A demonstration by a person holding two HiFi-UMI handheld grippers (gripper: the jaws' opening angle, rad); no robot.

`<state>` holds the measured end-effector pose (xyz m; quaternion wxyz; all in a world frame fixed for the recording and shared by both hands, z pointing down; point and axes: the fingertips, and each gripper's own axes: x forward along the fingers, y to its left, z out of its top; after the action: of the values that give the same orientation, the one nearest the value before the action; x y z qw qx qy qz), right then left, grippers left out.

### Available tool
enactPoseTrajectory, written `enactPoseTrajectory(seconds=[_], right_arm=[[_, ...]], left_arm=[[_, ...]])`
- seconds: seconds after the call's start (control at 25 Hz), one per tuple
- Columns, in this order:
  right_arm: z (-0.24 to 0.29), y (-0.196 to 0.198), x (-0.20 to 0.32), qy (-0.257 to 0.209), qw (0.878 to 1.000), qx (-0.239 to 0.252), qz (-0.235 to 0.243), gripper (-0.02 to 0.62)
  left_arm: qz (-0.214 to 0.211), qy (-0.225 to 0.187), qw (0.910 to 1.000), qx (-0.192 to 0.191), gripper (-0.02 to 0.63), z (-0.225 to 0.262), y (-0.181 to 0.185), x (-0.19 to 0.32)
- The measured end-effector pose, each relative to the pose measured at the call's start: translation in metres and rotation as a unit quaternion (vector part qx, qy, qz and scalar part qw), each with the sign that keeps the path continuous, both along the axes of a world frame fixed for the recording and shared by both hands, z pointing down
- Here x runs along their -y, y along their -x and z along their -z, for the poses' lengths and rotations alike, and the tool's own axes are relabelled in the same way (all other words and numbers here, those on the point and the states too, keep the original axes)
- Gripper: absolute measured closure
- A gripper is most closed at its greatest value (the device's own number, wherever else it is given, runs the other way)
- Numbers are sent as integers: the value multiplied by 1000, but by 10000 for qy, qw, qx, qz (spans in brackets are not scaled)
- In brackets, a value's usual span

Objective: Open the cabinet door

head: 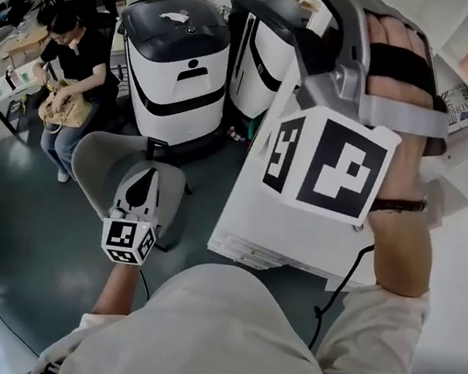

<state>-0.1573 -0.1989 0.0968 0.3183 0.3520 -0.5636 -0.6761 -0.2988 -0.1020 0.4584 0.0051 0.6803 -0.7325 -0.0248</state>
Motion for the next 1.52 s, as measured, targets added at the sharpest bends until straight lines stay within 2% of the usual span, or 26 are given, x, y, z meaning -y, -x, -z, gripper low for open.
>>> enactPoseTrajectory(seconds=[0.28,0.8,1.28,1.52], right_arm=[[9,-26,-1,144,9993,331,40,305],[14,-113,35,375,9934,784,-752,307],[5,-211,68,520,9774,1378,-1515,328],[-4,-264,80,629,9633,1875,-1817,353]], left_arm=[[-224,-22,9997,33,607,5,-14,16],[-743,-44,9971,145,607,17,-53,51],[-1198,40,9925,256,607,19,-94,80],[-1370,82,9901,309,607,18,-115,90]])
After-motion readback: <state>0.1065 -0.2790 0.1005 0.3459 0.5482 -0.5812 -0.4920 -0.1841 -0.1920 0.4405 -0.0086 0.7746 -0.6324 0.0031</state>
